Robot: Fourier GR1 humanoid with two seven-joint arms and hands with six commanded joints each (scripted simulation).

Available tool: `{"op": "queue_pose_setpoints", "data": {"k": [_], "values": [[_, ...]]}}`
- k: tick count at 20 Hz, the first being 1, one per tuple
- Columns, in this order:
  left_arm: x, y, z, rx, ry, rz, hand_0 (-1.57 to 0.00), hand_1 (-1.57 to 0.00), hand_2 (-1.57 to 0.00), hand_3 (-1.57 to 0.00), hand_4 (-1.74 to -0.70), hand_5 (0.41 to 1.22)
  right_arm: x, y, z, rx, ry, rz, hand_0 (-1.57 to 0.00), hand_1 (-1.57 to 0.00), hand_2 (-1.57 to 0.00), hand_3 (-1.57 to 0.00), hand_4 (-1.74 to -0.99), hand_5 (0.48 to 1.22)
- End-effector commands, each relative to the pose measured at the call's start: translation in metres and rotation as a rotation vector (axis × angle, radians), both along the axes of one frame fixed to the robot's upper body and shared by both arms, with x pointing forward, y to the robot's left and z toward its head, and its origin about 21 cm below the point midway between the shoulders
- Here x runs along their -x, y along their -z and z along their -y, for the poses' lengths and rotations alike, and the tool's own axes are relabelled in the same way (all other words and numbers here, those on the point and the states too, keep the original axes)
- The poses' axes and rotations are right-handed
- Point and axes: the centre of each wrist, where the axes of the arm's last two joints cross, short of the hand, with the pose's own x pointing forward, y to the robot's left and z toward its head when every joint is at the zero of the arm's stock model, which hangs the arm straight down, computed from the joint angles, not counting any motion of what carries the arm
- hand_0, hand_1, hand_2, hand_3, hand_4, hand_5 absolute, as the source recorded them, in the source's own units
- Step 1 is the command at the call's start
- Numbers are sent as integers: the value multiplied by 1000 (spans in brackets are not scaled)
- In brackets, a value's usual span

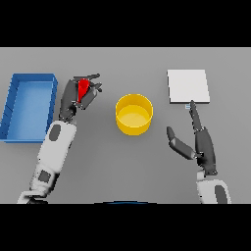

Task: Pick up the red beaker and tilt it to pour out 1 green nut into yellow bowl. Pick up the yellow bowl and place it on the metallic measuring scale.

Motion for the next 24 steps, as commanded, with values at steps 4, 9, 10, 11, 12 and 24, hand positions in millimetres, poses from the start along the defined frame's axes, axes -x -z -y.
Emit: {"op": "queue_pose_setpoints", "data": {"k": [4,9,10,11,12,24], "values": [[-7,-37,5,-312,95,37,-1557,-1557,-1557,-1551,-1734,1139,0,-1,1,22,-17,7,1,1,1,1,-1095,660],[-3,-51,10,-486,166,34,-1559,-1560,-1560,-1555,-1735,1128,1,-3,3,26,-14,15,1,1,1,1,-1092,665],[-3,-50,11,-504,170,27,-1559,-1560,-1560,-1555,-1735,1136,1,-4,2,16,-9,8,1,1,1,1,-1092,664],[-6,-57,15,-560,184,32,-1562,-1562,-1562,-1558,-1736,1144,3,-2,1,16,-11,2,1,1,1,1,-1096,666],[-8,-63,18,-627,198,40,-1564,-1564,-1564,-1561,-1737,1149,4,-3,-3,3,-27,6,1,1,1,1,-1096,670],[-33,-109,83,-1528,481,114,-1570,-1571,-1571,-1570,-1612,1214,7,0,-3,-12,-39,0,1,1,1,1,-1060,675]]}}
